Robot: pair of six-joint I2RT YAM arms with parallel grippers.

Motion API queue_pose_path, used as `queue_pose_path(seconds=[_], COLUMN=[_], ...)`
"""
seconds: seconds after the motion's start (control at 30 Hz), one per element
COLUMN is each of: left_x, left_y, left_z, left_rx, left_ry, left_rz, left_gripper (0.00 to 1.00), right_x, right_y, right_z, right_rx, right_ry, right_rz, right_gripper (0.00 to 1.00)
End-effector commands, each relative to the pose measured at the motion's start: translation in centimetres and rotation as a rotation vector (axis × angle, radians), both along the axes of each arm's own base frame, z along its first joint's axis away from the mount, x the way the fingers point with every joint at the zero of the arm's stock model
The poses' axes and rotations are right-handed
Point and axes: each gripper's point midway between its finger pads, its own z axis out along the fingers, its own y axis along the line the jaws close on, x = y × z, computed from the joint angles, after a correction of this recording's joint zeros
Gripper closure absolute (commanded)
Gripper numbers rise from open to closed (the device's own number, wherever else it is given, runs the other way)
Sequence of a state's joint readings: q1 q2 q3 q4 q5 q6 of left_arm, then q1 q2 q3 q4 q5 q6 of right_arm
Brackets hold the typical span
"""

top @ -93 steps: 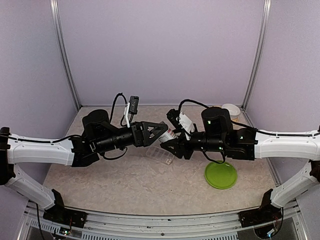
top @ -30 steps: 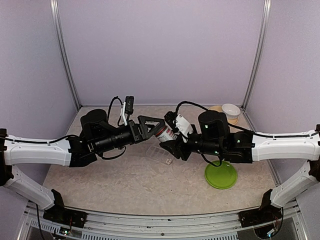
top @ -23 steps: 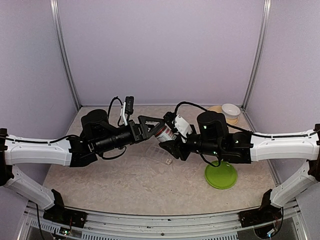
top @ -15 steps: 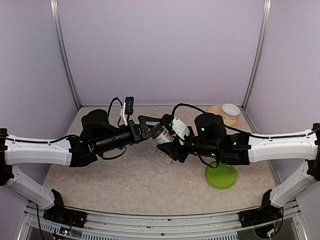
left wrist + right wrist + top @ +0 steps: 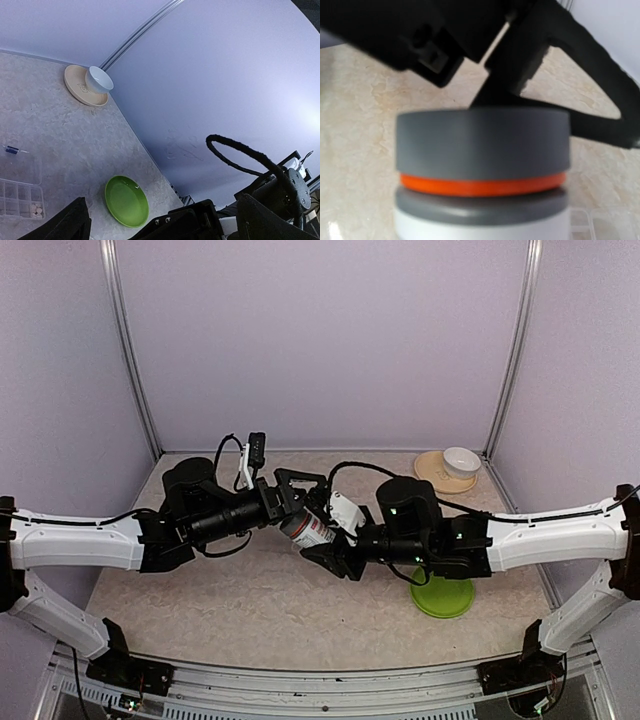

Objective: Sort the pills into containers
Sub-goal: Screw the lid of the pill bottle onto the pill bottle.

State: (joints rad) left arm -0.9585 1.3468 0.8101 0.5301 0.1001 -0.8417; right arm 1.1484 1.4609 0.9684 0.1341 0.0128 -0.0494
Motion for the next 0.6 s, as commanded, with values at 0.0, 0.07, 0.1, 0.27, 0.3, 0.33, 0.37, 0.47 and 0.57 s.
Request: queue_pose_path(seconds=[0.0,0.07,0.1,0.27,0.3,0.33,0.37,0.47,0.57], left_x=[-0.3,0.1,0.5,2.1,2.2,2.1,2.0,2.1,1.5], left_y=[0.0,0.5,0.8,2.9,3.1,3.1,3.0,2.2,1.2], left_z=[2.7,2.5,2.2,0.9,0.7,0.5,0.2,-1.2,-1.6], left_rx=[-0.066,-0.052,-0.039,0.018,0.023,0.031,0.043,0.111,0.116], left_ry=[-0.044,-0.037,-0.029,0.019,0.027,0.034,0.045,0.099,0.126], left_rz=[-0.018,0.003,0.019,0.084,0.082,0.073,0.063,0.035,-0.026], left_gripper=[0.01,0.01,0.01,0.01,0.01,0.01,0.01,0.01,0.01], right_x=[-0.3,-0.3,-0.3,-0.2,0.0,0.3,0.5,1.0,1.4], right_y=[1.0,0.7,0.5,-1.0,-1.4,-1.7,-2.0,-2.7,-3.1], right_z=[1.3,1.8,2.3,3.4,3.2,3.1,3.0,3.0,2.9], right_rx=[0.027,0.038,0.047,0.048,0.036,0.022,0.011,-0.015,-0.047], right_ry=[-0.023,-0.032,-0.04,-0.086,-0.099,-0.113,-0.126,-0.166,-0.202], right_rz=[0.023,0.016,0.012,-0.018,-0.035,-0.051,-0.064,-0.094,-0.112], right_gripper=[0.79,0.79,0.79,0.79,0.79,0.79,0.79,0.79,0.79])
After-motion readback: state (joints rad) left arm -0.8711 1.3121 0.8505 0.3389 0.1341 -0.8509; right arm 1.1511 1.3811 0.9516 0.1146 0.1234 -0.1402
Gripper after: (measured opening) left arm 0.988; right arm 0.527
